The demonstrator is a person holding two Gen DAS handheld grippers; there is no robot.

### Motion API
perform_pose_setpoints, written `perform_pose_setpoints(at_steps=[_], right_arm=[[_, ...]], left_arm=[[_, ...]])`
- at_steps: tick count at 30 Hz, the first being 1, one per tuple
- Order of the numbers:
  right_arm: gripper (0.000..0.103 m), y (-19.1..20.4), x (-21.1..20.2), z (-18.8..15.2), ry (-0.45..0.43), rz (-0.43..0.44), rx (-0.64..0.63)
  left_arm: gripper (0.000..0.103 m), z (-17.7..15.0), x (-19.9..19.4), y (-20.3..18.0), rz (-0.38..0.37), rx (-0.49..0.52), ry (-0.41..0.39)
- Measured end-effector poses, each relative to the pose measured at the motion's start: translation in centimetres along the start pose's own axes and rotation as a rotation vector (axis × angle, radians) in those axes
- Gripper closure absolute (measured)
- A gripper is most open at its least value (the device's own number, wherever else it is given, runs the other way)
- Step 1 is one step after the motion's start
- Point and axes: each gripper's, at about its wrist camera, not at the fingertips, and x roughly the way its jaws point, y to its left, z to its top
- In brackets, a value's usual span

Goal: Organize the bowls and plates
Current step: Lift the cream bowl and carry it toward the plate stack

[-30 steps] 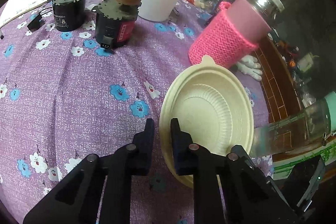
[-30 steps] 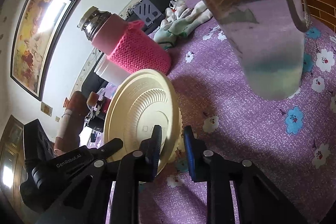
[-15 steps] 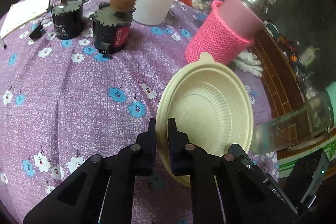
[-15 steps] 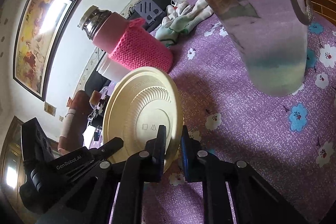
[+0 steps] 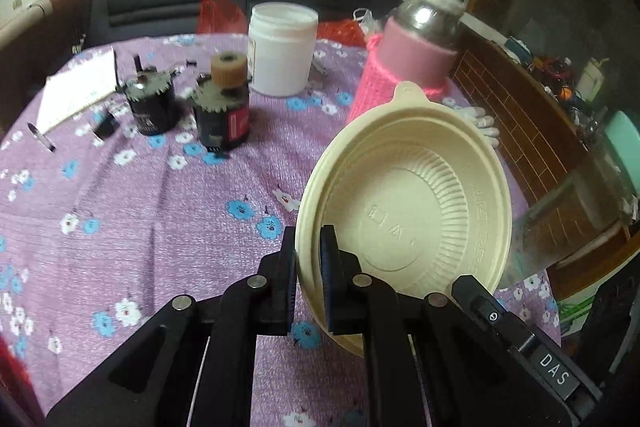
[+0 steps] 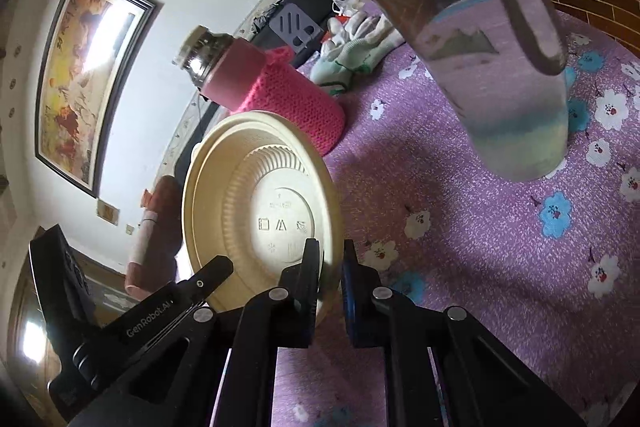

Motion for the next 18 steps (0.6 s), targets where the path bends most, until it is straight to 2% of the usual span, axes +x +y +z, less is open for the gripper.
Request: perform_pose_setpoints(at_steps=[7, 18], right_arm=[[0.093, 1.9, -2.5, -1.2, -0.017, 0.04, -0.045], [0.094, 7.5, -5.0, -6.8, 0.033, 0.146, -0.14]], left_arm=[[0.094, -1.3, -3.3, 1.4, 0.004, -0.022, -0.039], [0.094, -4.8, -11.5, 7.3, 0.078, -0.08, -0.149]])
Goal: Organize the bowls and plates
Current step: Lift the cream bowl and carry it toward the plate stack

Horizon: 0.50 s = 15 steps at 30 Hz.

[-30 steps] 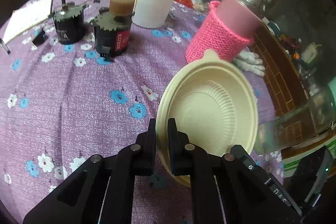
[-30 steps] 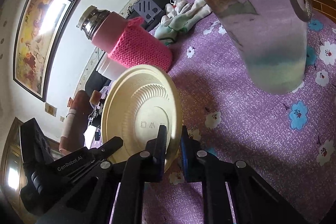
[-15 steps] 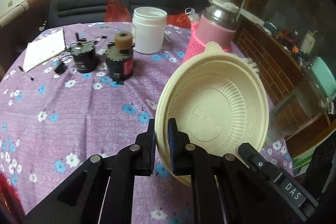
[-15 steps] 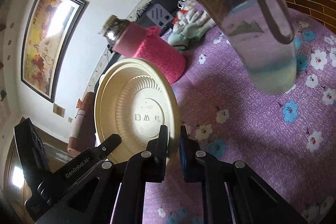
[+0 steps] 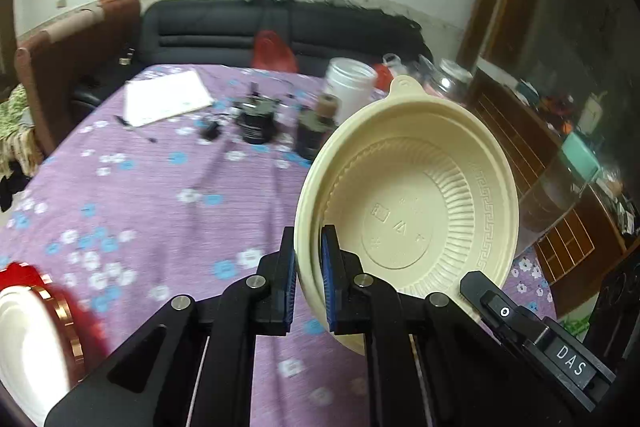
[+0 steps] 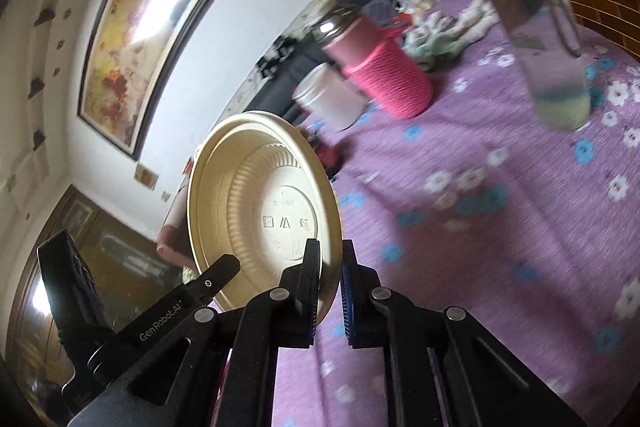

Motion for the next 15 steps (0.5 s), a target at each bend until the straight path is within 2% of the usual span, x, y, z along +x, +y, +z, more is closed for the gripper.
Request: perform_pose_setpoints(at_steps=[15], right_arm=[[0.094, 10.0, 0.9, -8.6, 0.112, 0.111, -0.142]], left_arm=[[0.093, -4.0, -8.8, 11.2, 0.128, -0.11, -0.075]])
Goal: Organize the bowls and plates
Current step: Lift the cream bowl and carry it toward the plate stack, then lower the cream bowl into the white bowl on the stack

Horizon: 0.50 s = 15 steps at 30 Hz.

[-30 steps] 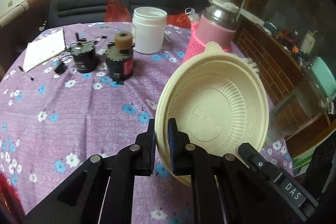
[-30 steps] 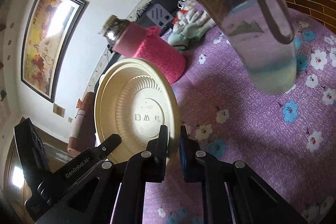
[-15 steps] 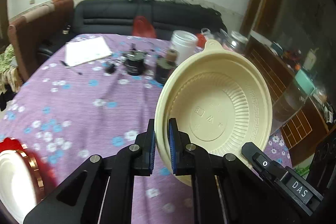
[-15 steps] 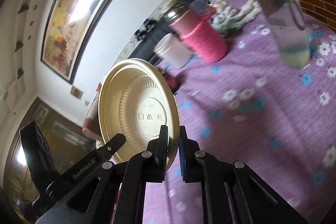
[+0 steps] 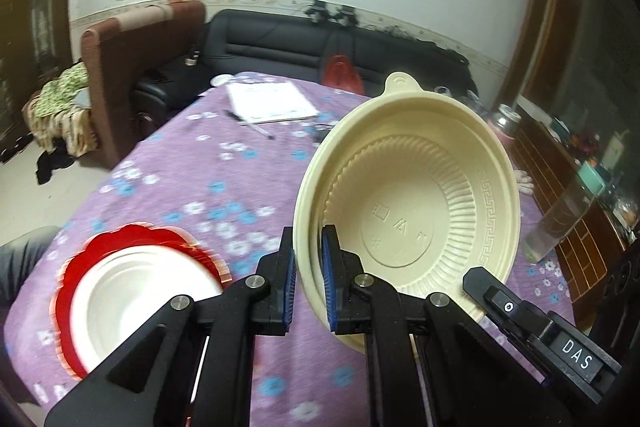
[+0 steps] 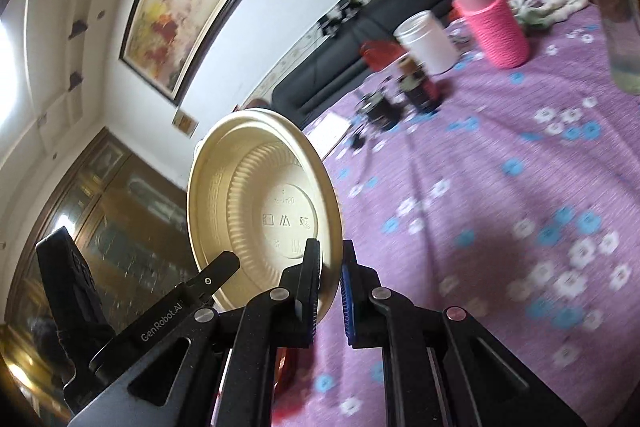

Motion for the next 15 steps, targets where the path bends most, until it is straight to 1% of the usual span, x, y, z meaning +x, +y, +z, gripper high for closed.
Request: perform_pose_setpoints(at_steps=[6, 9, 12, 15], right_arm=[[0.094, 3.9, 1.8, -3.3, 0.074, 0.031, -0.061], [0.094, 5.7, 3.0, -5.2, 0.122, 0.048, -0.089], [0.094, 7.7, 4.1, -7.2, 0.167, 0.054, -0.131], [0.094, 9.5, 5.1, -9.3, 0.214, 0.063, -0.17]], left_arm=[[0.092, -1.8, -2.0, 5.0, 0.054, -0.037, 0.001], [0.091, -3.0, -2.8, 7.6, 0.1, -0.047, 0.006], [0.091, -4.0, -3.3, 9.7, 0.134, -0.061, 0.008], [0.09, -5.1, -3.5, 12.0, 0.155, -0.091, 0.027]])
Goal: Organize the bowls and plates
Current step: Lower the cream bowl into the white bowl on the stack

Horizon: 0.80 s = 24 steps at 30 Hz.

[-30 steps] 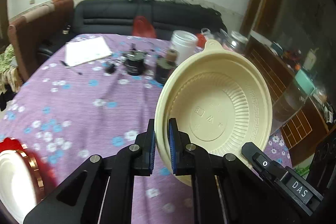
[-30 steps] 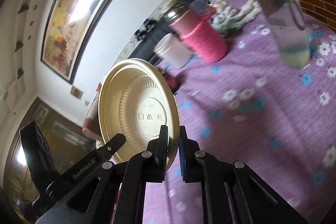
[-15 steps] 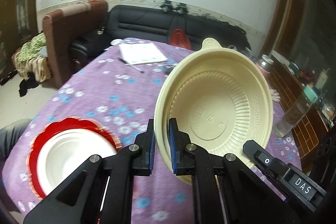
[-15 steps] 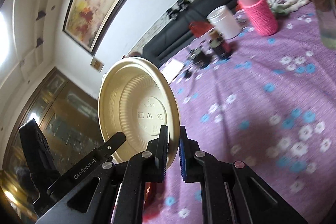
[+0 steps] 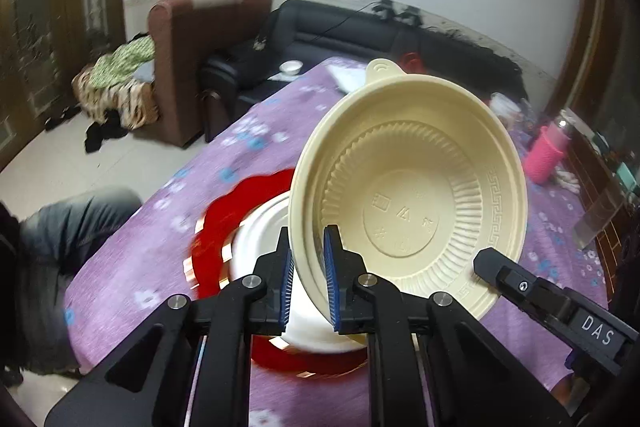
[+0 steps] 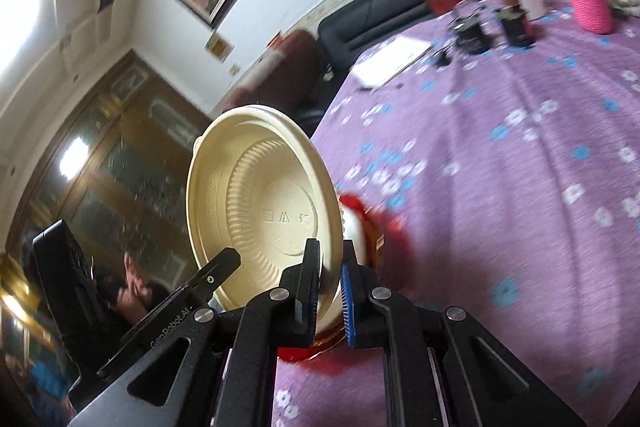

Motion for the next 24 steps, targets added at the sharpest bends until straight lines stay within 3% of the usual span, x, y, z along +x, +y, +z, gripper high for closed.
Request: perform_pose_setpoints(at_steps=[6, 15, 22, 24], right_arm=[[0.094, 2.4, 2.5, -2.2, 0.065, -0.012, -0.048], [0.093, 2.2, 3.9, -3.0, 0.074, -0.057, -0.049], [0.089, 1.6, 4.9, -2.9, 0.055, -0.081, -0.059], [0.089, 1.4, 5.0, -2.7, 0.047, -0.082, -0.06]], left_arm=[[0.09, -0.9, 1.3, 3.1, -0.004, -0.065, 0.065], [0.09, -0.7, 3.1, 2.9, -0.002, -0.053, 0.11], [0.09, -0.6, 2.9, 3.1, -0.008, -0.04, 0.084], [0.085, -0.7, 2.5, 3.0, 0.001, -0.026, 0.065]])
